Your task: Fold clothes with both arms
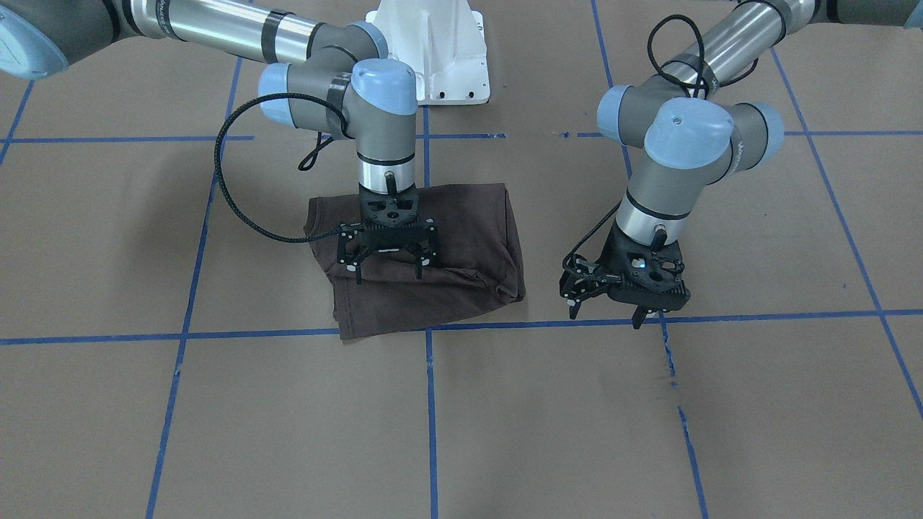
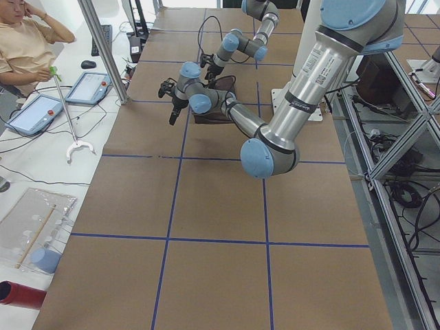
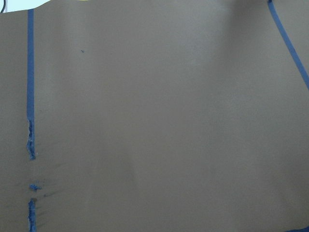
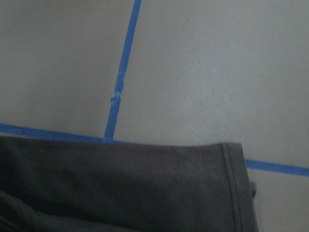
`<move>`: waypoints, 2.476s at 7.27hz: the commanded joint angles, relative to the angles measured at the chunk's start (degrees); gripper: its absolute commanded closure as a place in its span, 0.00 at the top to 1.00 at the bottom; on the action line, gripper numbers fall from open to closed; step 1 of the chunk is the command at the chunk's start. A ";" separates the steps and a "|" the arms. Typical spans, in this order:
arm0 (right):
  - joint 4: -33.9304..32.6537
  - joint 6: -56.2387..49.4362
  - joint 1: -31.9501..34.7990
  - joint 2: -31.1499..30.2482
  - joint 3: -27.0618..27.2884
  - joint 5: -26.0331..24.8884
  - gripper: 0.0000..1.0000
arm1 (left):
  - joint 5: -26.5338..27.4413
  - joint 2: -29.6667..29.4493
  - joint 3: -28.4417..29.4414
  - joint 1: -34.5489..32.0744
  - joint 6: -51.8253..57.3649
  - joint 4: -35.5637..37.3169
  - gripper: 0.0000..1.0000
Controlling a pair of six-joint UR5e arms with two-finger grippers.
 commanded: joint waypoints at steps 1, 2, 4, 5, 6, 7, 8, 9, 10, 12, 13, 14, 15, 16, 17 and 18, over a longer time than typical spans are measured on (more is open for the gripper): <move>-0.07 -0.25 -2.59 -3.51 0.99 -3.95 1.00 | 0.00 0.31 0.00 0.03 0.00 -0.38 1.00; -0.07 -2.96 -2.51 -4.05 0.99 -4.13 1.00 | 0.00 0.74 0.18 0.03 -0.09 -1.51 1.00; 0.02 -3.07 -2.60 -5.19 1.17 -4.48 0.65 | 0.00 1.01 0.18 0.12 -0.09 -1.53 1.00; 0.02 -3.07 -2.60 -5.02 1.25 -4.48 0.39 | 0.00 1.01 0.09 0.12 -0.09 -1.53 1.00; 0.02 -2.90 -2.60 -5.02 1.34 -4.48 0.08 | 0.00 1.10 0.09 0.12 -0.09 -1.53 1.00; 0.02 -2.55 -2.60 -4.67 1.25 -4.48 0.00 | 0.00 1.10 0.09 0.12 -0.09 -1.53 1.00; 0.11 -2.37 -2.16 -4.49 1.08 -4.48 0.00 | 0.00 1.10 0.09 0.12 -0.09 -1.53 1.00; 0.02 -2.37 -1.46 -4.49 0.90 -4.48 0.00 | 0.00 1.10 0.09 0.12 -0.09 -1.53 1.00; 0.11 -2.46 -0.06 -4.49 0.73 -4.48 0.00 | 0.00 1.10 0.09 0.12 -1.05 -1.61 1.00; 0.19 -2.98 3.45 -2.84 -1.10 -4.39 0.00 | 0.00 1.01 0.00 0.29 -1.58 -1.61 1.00; 0.28 -2.29 4.16 1.36 -6.78 -4.39 0.00 | 0.00 1.01 0.00 0.29 -1.58 -1.61 1.00; 0.54 -2.37 4.43 3.05 -9.88 -4.39 0.00 | 0.00 1.01 0.09 0.29 -1.58 -1.61 1.00; 0.55 -3.07 4.87 3.07 -10.00 -4.30 0.62 | 0.00 1.01 0.09 0.29 -1.67 -1.61 1.00; 0.55 -3.25 5.57 3.07 -10.17 -4.22 1.00 | 0.00 1.01 0.00 0.29 -1.67 -1.61 1.00; 0.55 -4.64 6.97 3.42 -9.74 -2.82 1.00 | 0.00 1.01 0.00 0.29 -1.67 -1.61 1.00; 1.07 -5.09 8.90 3.68 -9.21 3.37 1.00 | 0.00 1.01 0.00 0.38 -1.93 -1.61 1.00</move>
